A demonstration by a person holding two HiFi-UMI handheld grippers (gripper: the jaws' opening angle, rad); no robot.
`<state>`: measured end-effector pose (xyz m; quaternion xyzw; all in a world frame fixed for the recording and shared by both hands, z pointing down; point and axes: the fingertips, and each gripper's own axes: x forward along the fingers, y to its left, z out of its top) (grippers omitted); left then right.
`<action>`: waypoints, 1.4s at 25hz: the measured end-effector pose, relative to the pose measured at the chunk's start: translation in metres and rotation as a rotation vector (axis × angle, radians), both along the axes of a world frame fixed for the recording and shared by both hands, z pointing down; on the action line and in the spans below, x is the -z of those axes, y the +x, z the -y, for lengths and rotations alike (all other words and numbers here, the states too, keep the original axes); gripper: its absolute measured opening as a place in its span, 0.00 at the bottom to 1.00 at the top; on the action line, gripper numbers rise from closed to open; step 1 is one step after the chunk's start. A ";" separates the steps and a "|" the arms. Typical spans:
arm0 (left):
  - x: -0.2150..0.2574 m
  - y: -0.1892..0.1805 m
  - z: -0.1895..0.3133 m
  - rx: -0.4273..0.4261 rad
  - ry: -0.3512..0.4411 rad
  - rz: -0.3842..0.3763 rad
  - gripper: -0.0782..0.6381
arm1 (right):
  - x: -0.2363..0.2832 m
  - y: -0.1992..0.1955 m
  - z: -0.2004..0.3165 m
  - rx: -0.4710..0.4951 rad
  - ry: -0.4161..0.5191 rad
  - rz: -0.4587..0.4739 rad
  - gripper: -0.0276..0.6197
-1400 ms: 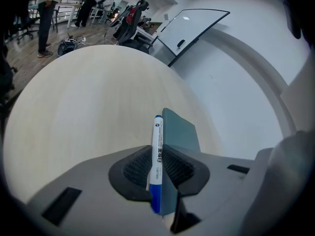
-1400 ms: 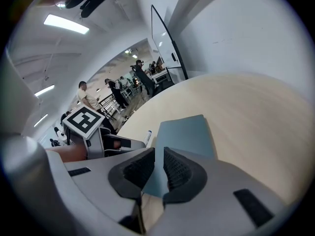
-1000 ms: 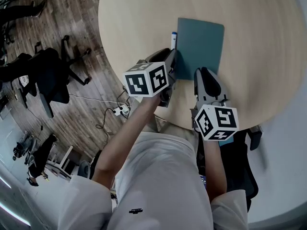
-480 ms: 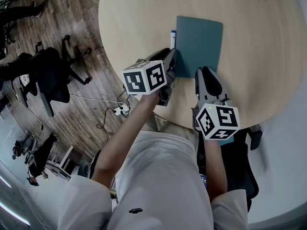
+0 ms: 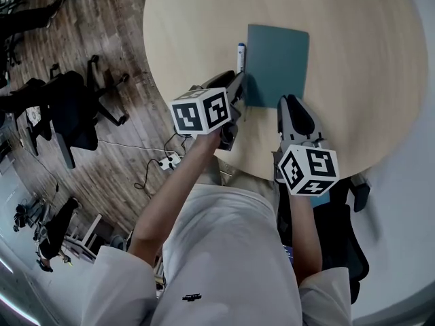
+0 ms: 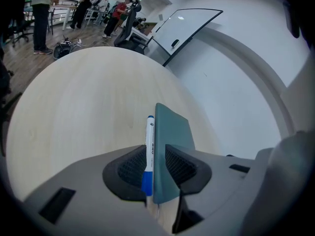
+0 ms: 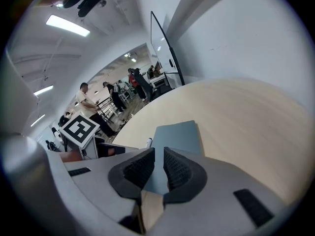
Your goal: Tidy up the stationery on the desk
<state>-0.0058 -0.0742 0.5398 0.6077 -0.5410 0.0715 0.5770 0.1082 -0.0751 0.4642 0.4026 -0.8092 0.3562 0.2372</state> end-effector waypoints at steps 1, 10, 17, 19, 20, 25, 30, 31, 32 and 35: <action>0.003 0.000 -0.003 -0.009 0.006 0.000 0.27 | 0.003 0.001 -0.002 -0.009 0.008 -0.003 0.16; 0.012 -0.007 -0.028 -0.077 0.018 -0.024 0.27 | 0.031 0.000 -0.042 -0.103 0.046 -0.015 0.16; 0.092 -0.005 -0.055 -0.242 0.165 0.035 0.26 | 0.077 -0.015 -0.077 -0.099 0.093 -0.018 0.16; 0.121 -0.005 -0.066 -0.286 0.227 0.081 0.25 | 0.090 -0.017 -0.090 -0.091 0.109 -0.027 0.16; 0.135 -0.008 -0.072 -0.300 0.256 0.106 0.24 | 0.097 -0.018 -0.095 -0.089 0.117 -0.030 0.16; 0.205 -0.024 -0.108 -0.348 0.390 0.236 0.17 | 0.141 -0.027 -0.121 -0.098 0.175 -0.028 0.16; 0.257 -0.041 -0.164 -0.373 0.471 0.305 0.15 | 0.183 -0.039 -0.156 -0.088 0.241 -0.032 0.16; 0.265 -0.043 -0.176 -0.373 0.479 0.303 0.15 | 0.191 -0.043 -0.165 -0.077 0.256 -0.036 0.16; 0.272 -0.044 -0.188 -0.371 0.486 0.297 0.15 | 0.199 -0.045 -0.174 -0.067 0.270 -0.041 0.16; 0.292 -0.038 -0.218 -0.385 0.514 0.294 0.15 | 0.218 -0.046 -0.197 -0.063 0.307 -0.038 0.16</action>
